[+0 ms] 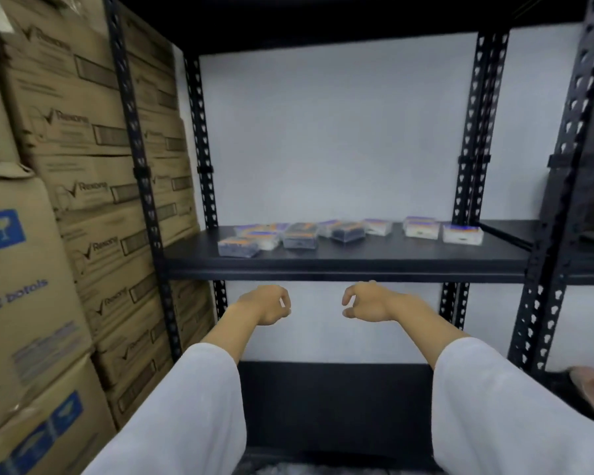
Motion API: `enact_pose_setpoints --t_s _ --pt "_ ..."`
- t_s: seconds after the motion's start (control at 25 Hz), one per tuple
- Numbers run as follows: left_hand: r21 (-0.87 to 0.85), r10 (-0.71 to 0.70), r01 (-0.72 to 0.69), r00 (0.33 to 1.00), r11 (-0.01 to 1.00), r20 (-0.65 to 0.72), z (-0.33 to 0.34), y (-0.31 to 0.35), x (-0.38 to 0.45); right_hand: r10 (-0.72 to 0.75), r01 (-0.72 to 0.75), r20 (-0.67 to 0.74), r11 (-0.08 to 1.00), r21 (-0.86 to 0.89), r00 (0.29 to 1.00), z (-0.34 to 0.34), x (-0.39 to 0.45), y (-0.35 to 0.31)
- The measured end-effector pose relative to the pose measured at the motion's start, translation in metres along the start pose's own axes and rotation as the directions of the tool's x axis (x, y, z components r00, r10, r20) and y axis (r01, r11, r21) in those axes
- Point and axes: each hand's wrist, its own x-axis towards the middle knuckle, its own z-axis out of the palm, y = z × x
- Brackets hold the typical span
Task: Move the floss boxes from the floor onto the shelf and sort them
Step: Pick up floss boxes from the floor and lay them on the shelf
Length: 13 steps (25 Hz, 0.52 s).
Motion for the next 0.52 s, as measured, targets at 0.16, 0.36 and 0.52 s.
enact_pose_setpoints --t_s 0.16,0.36,0.52 --pt "-0.011 -0.003 0.002 0.998 1.0 -0.07 -0.04 -0.007 0.003 -0.083 0.083 -0.054 0.997 -0.001 0.995 -0.027 0.024 -0.028" --pt "-0.011 0.01 -0.011 0.991 1.0 -0.13 -0.082 -0.024 0.022 -0.166 0.169 -0.116 0.985 0.015 0.979 -0.064 0.056 -0.051" --pt "-0.008 -0.021 0.02 0.98 1.0 -0.197 -0.103 -0.044 0.05 -0.194 0.199 -0.155 0.98 0.019 0.969 -0.08 0.096 -0.059"
